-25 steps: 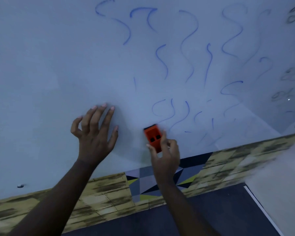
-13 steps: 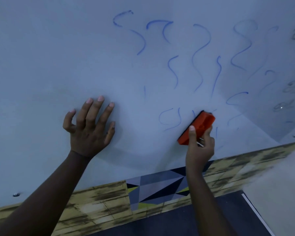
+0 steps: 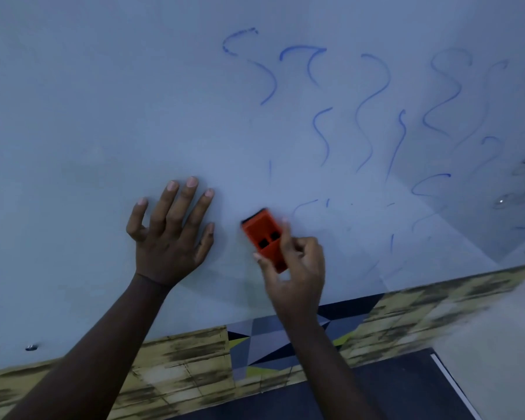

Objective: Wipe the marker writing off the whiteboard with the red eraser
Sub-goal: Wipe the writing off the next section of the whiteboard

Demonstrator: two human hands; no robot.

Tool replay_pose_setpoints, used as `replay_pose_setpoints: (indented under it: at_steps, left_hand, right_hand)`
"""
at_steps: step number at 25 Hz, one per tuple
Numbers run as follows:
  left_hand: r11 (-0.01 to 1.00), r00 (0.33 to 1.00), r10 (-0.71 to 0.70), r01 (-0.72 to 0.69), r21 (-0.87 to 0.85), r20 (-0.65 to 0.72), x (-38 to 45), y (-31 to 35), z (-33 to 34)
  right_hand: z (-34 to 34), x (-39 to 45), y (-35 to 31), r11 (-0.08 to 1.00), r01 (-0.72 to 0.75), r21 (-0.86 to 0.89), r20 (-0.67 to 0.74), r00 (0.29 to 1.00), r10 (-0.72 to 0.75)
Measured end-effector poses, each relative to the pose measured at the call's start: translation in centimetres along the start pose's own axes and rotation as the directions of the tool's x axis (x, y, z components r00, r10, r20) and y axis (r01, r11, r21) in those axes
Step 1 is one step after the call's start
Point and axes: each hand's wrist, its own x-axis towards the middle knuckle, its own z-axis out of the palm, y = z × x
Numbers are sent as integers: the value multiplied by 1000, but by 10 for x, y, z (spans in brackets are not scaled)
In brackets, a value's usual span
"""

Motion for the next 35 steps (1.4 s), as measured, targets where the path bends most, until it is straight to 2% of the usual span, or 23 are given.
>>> replay_pose_setpoints:
  at_steps: [3, 5, 7, 8, 9, 10, 12, 14, 16, 18, 23, 26, 29, 32, 35]
  left_hand:
    - [1000, 1000, -8, 8, -13, 1, -2, 1, -1]
    - [1000, 1000, -6, 6, -13, 4, -1, 1, 0]
    - [1000, 1000, -10, 10, -10, 5, -1, 2, 0]
    - [1000, 1000, -12, 12, -13, 5, -2, 2, 0]
    - [1000, 1000, -14, 14, -16, 4, -2, 3, 0]
    - [1000, 1000, -13, 13, -17, 4, -3, 3, 1]
    - [1000, 1000, -9, 9, -15, 3, -3, 3, 1]
    - [1000, 1000, -9, 9, -15, -1, -3, 4, 2]
    - [1000, 1000, -6, 6, -10, -1, -4, 4, 3]
    - [1000, 1000, -5, 5, -14, 6, -4, 4, 3]
    - [1000, 999, -7, 8, -15, 38, -2, 3, 2]
    - [996, 995, -47, 53, -69, 88, 4, 7, -11]
    - [972, 984, -139, 157, -175, 110, 23, 10, -30]
    - [953, 970, -238, 243, -179, 49, 68, -13, -41]
    - [945, 951, -307, 308, -113, 25, 108, -51, -41]
  right_hand:
    - [-28, 30, 26, 945, -237, 224, -138, 952, 272]
    - [-44, 45, 46, 840, -372, 395, -202, 857, 474]
    - [-61, 66, 66, 687, -464, 559, -223, 714, 664]
    - [-69, 78, 72, 623, -478, 619, -210, 664, 718]
    - [-75, 89, 72, 597, -485, 639, -199, 645, 737]
    - [-78, 96, 65, 615, -483, 623, -205, 658, 725]
    - [-69, 100, 33, 740, -437, 512, -250, 748, 615]
    - [-47, 85, -8, 876, -329, 352, -230, 877, 421]
    - [-27, 61, -37, 977, -161, 139, -132, 975, 180]
    - [-14, 47, -48, 999, -40, 2, -77, 996, 40]
    - [-14, 58, -69, 986, 144, -78, 5, 990, -144]
    - [-25, 73, -67, 992, 102, -76, -24, 994, -104]
    - [-44, 89, -41, 991, -101, 85, -119, 987, 111]
    - [-72, 111, -2, 914, -273, 301, -208, 916, 342]
    - [-106, 144, 23, 872, -346, 345, -265, 856, 444]
